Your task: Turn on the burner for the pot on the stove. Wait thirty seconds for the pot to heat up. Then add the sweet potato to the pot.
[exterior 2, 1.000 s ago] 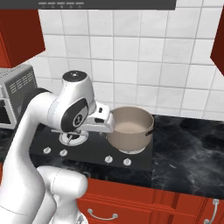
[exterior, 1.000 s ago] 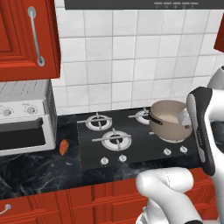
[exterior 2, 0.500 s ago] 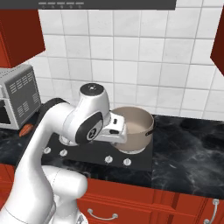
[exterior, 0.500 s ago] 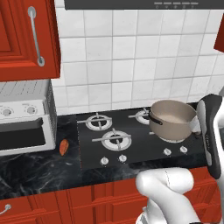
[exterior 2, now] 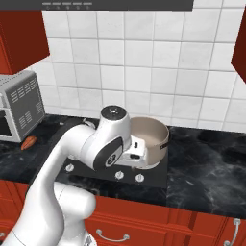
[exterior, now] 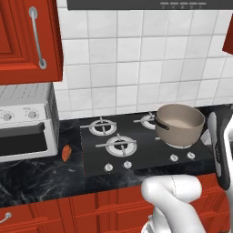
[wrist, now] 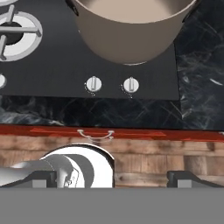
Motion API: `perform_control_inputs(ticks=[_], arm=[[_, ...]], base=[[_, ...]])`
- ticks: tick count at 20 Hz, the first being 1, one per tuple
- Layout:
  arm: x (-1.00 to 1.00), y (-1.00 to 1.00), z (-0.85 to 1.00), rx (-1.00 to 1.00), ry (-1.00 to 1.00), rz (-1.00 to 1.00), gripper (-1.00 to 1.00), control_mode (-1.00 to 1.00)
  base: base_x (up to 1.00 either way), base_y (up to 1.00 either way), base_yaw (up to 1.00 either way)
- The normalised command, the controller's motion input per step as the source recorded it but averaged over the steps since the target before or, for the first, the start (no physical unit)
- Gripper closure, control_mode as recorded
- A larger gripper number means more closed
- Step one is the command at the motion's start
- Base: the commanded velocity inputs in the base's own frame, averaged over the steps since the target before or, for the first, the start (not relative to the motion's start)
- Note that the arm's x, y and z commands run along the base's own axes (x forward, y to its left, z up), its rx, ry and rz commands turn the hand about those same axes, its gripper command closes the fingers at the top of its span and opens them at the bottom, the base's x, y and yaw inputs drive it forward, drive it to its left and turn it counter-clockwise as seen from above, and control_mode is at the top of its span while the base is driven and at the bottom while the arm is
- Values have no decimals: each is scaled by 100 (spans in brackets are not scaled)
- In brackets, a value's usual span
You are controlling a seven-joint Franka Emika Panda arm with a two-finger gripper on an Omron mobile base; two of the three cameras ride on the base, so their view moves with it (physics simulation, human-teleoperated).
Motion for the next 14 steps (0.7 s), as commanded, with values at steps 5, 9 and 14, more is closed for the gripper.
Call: perform_control_inputs(ticks=[5,9,14], arm=[[0,0,-25,0,0,0,-100,-100],[0,0,-16,0,0,0,-100,-100],[0,-4,-10,0,0,0,-100,-100]], base=[[0,0,0],[0,0,0],[0,0,0]])
